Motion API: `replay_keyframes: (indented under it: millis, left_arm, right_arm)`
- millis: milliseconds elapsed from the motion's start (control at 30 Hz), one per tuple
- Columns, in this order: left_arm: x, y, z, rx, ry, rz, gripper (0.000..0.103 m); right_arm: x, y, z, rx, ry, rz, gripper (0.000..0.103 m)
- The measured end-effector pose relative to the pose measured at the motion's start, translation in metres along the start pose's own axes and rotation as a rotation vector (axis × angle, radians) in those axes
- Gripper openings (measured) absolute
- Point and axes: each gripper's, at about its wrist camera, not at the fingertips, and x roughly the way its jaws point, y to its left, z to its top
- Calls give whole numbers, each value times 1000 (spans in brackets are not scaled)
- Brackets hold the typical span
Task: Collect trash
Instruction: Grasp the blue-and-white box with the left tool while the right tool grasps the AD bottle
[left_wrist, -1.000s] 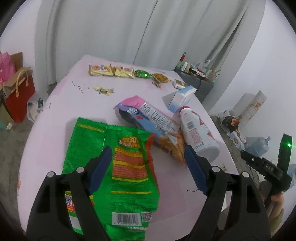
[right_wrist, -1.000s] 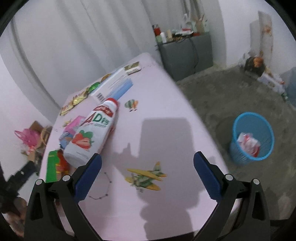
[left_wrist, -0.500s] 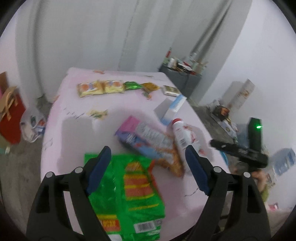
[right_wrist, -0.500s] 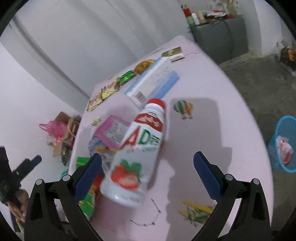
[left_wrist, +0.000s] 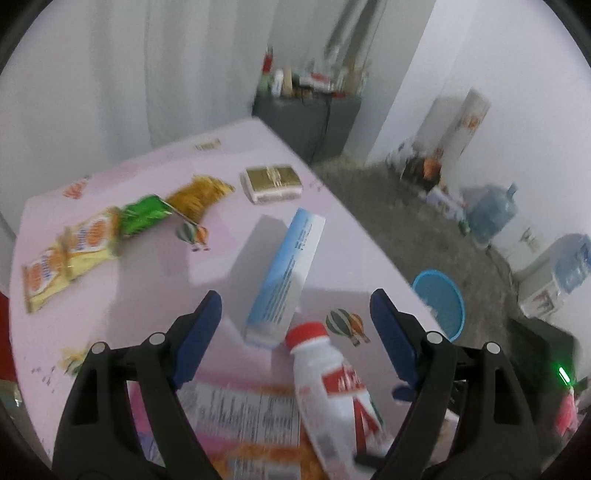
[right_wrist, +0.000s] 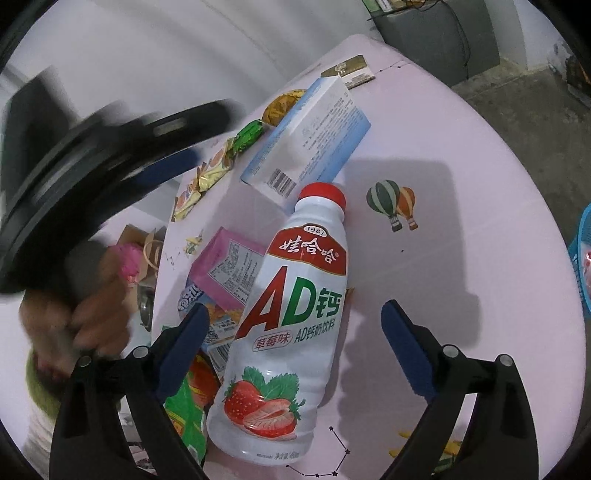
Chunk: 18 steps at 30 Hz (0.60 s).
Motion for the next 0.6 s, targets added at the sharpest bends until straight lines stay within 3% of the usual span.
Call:
replay_keyframes:
  millis: [100,300,467,600]
  left_arm:
    - [34,5,14,-14,64,25,69]
    - [66,13,21,-44,146,-8,59]
    - [77,9,18,-34,173,-4,51]
    - [83,10,18,-44,184,15,38]
  right_arm:
    - [2,-4,2,10,7,10,90]
    - [11,-9,5,25,28,23,88]
    - [20,-13,8,51,45,27,85]
    - [28,-15,9,69,64,40,81]
